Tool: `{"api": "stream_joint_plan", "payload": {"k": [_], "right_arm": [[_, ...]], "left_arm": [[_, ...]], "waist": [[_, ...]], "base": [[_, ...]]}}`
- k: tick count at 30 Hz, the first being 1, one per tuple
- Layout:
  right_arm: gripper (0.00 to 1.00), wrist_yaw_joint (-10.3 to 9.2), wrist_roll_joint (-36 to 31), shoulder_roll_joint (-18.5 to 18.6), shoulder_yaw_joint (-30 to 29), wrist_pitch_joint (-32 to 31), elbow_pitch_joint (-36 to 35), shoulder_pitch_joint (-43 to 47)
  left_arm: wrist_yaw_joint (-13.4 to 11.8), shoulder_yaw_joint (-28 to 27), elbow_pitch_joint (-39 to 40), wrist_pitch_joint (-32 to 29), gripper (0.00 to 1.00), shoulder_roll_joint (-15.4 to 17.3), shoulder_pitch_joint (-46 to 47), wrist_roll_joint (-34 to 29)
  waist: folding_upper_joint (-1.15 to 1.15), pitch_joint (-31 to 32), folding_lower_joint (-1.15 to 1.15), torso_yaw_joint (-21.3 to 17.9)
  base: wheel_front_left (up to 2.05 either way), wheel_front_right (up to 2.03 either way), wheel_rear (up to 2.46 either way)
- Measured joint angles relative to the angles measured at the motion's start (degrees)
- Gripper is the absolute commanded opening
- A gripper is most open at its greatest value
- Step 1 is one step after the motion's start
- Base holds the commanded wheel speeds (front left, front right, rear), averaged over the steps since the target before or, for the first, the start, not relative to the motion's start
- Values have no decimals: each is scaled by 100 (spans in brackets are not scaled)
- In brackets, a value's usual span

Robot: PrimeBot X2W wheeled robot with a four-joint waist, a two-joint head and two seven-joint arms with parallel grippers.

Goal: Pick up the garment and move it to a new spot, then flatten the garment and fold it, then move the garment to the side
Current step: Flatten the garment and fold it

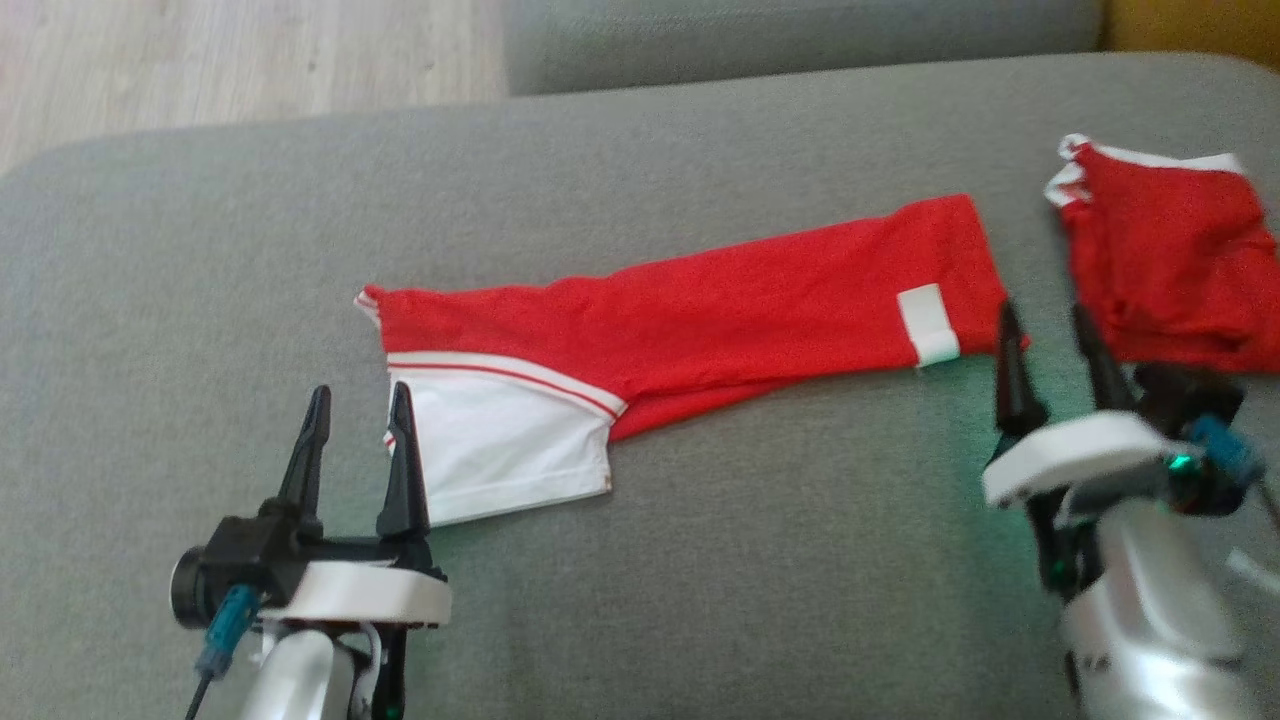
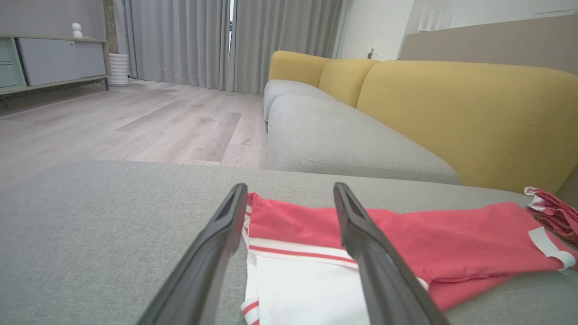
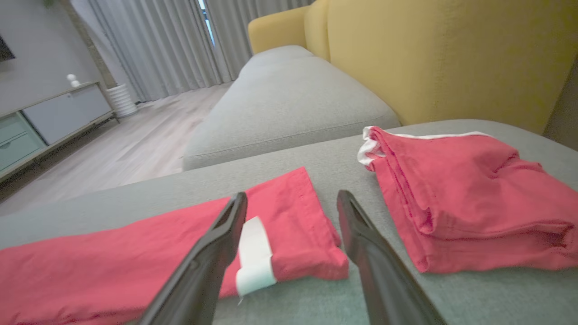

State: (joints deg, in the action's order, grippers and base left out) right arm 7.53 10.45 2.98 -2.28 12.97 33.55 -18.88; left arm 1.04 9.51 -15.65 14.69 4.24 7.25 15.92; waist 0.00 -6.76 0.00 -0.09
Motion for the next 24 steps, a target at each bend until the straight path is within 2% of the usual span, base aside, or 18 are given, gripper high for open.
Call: {"api": "stream_joint_plan", "payload": {"k": [5,12,17,24], "right_arm": [[100,1,-94,0,-784,-250,1013,-841],[100,1,-968,1,-1837,-290,2251,-1467],[100,1,-1185,4,-2049,-234,2893,-1831],[100,1,-1272,41,-1974,16,3494,-2330]], "left_arm": [[153,-24,-137,0,100,-65,130,-97],[253,-35,-246,0,100,-127,313,-187],[290,-52,-255,0,100,-136,342,-189],[308,-57,-254,0,100,-148,490,-249]], "waist": [[0,-260,0,227],[0,-515,1,499],[0,-639,0,565],[0,-798,0,528]], "base": [[0,0,0],[0,0,0],[0,0,0],[0,0,0]]}}
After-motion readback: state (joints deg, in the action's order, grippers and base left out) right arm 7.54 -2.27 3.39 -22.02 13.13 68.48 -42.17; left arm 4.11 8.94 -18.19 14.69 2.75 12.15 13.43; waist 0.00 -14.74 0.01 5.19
